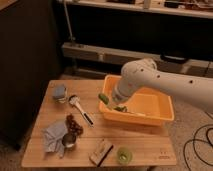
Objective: Place pepper in metal cup
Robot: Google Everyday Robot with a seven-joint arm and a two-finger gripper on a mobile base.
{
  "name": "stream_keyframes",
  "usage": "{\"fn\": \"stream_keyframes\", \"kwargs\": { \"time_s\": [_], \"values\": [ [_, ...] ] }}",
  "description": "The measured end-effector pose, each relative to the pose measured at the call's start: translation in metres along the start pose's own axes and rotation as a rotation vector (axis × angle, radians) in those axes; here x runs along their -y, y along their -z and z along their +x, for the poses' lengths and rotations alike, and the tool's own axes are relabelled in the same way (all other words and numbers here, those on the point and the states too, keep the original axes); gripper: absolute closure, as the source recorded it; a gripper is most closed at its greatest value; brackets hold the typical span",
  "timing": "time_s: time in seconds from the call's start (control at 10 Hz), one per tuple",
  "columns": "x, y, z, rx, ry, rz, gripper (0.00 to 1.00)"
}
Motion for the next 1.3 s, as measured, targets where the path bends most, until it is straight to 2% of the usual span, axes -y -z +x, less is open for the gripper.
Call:
{"fn": "stream_keyframes", "kwargs": {
  "time_s": [0.3,0.6,0.7,0.9,1.0,1.1,1.3],
  "values": [
    [-0.016,0.003,-0.018,0.034,0.064,-0.036,1.0],
    [-0.042,0.002,-0.043,0.058,0.147,-0.106,1.0],
    [-0.055,0.0,-0.054,0.063,0.192,-0.167,1.0],
    [-0.071,-0.004,-0.064,0.061,0.246,-0.256,1.0],
    [-0.08,-0.005,-0.07,0.058,0.276,-0.339,1.0],
    [-0.086,-0.008,-0.075,0.05,0.297,-0.443,1.0],
    [-0.092,-0.012,-0.083,0.043,0.318,-0.676,1.0]
  ]
}}
